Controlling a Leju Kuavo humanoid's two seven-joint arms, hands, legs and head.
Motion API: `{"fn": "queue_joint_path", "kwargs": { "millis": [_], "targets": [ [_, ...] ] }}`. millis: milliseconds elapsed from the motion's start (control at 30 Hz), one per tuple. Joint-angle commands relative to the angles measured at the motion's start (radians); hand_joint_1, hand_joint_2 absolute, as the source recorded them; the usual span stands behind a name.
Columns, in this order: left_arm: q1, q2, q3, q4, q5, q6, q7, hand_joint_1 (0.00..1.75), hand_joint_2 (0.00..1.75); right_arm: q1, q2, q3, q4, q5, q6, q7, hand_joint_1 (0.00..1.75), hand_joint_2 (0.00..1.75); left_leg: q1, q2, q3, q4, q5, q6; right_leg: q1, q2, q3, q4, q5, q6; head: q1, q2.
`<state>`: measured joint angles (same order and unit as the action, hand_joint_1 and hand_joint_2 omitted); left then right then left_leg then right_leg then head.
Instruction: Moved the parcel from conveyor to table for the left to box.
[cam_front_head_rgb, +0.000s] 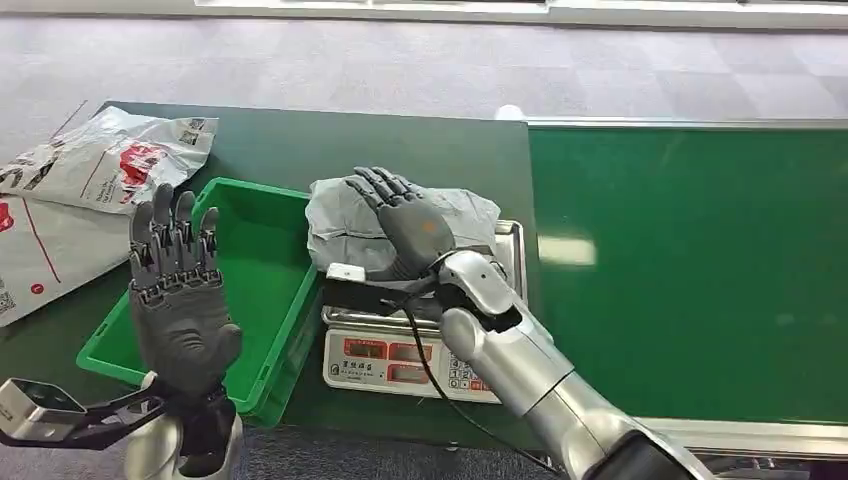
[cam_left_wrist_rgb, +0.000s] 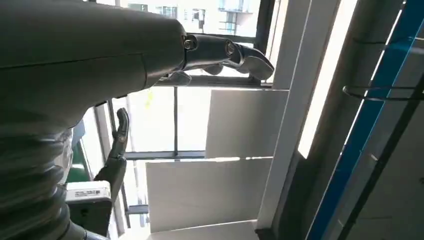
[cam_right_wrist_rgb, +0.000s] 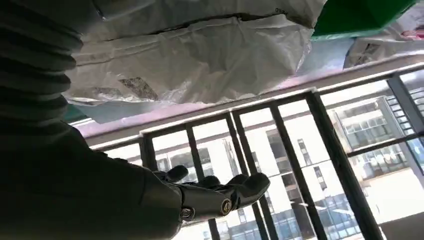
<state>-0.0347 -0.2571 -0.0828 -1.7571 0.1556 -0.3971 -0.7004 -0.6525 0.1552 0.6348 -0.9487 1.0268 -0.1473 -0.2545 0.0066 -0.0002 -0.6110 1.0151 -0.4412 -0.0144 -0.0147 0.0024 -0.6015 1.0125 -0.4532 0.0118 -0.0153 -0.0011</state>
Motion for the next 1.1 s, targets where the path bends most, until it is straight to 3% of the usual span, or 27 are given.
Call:
{"fn": "queue_joint_path", "kwargs": {
  "millis": [33, 133, 267, 300, 367, 567, 833, 1100],
  "targets": [
    [-0.061, 0.149, -0.229, 0.076, -0.782, 0.657, 0.068, 0.0, 1.75, 0.137, -0.148, -0.234, -0.595, -0.282, -0.147, -0.112, 0.0, 0.0, 0.0, -0.004, 0.001, 0.0, 0.0, 0.001, 0.001, -0.004, 0.002, -0.001, -0.001, -0.001, 0.0, 0.0],
    [-0.219, 0.189, -0.346, 0.25, -1.173, 0.578, 0.246, 0.0, 1.75, 0.219, -0.112, -0.308, -0.749, -0.205, -0.084, -0.084, 0.0, 0.0, 0.002, -0.019, -0.001, 0.0, 0.002, 0.001, 0.002, -0.02, 0.005, -0.002, -0.004, -0.001, 0.0, 0.0],
    [-0.479, 0.199, -0.484, 0.641, -1.445, 0.61, 0.34, 0.0, 1.75, 0.247, -0.063, -0.321, -0.66, -0.165, -0.131, -0.113, 0.0, 0.0, 0.001, -0.02, 0.001, -0.002, 0.004, 0.001, 0.001, -0.021, 0.008, -0.005, -0.001, 0.0, 0.0, 0.0],
    [-0.52, 0.19, -0.51, 0.717, -1.477, 0.607, 0.341, 0.0, 1.75, 0.244, -0.059, -0.324, -0.642, -0.164, -0.14, -0.116, 0.0, 0.0, 0.001, -0.013, 0.001, -0.001, 0.003, 0.001, 0.001, -0.014, 0.006, -0.005, 0.001, 0.0, 0.001, 0.0],
    [-0.581, 0.167, -0.547, 0.855, -1.488, 0.609, 0.333, 0.0, 1.75, 0.225, -0.051, -0.332, -0.608, -0.165, -0.149, -0.117, 0.0, 0.0, -0.001, -0.014, 0.001, -0.001, 0.003, 0.002, -0.001, -0.015, 0.006, -0.003, 0.0, 0.0, 0.0, 0.0],
    [-0.637, 0.146, -0.597, 1.058, -1.48, 0.638, 0.336, 0.0, 1.75, 0.203, -0.033, -0.337, -0.601, -0.147, -0.155, -0.1, 0.0, 0.0, 0.0, -0.003, 0.002, -0.001, 0.004, 0.002, 0.0, -0.004, 0.004, -0.004, 0.005, 0.0, 0.0, 0.0],
    [-0.636, 0.15, -0.61, 1.083, -1.481, 0.641, 0.345, 0.0, 1.75, 0.203, -0.031, -0.336, -0.595, -0.145, -0.157, -0.101, 0.0, 0.0, 0.0, -0.002, 0.002, 0.0, 0.003, 0.002, 0.0, -0.002, 0.003, -0.002, 0.005, 0.0, 0.0, 0.0],
    [-0.636, 0.131, -0.725, 1.283, -1.568, 0.653, 0.38, 0.0, 1.75, 0.177, -0.022, -0.318, -0.552, -0.144, -0.17, -0.102, 0.0, 0.0, 0.0, 0.0, 0.002, 0.0, 0.003, 0.002, 0.0, 0.0, 0.003, -0.003, 0.006, 0.0, 0.0, 0.0]
  ]
}}
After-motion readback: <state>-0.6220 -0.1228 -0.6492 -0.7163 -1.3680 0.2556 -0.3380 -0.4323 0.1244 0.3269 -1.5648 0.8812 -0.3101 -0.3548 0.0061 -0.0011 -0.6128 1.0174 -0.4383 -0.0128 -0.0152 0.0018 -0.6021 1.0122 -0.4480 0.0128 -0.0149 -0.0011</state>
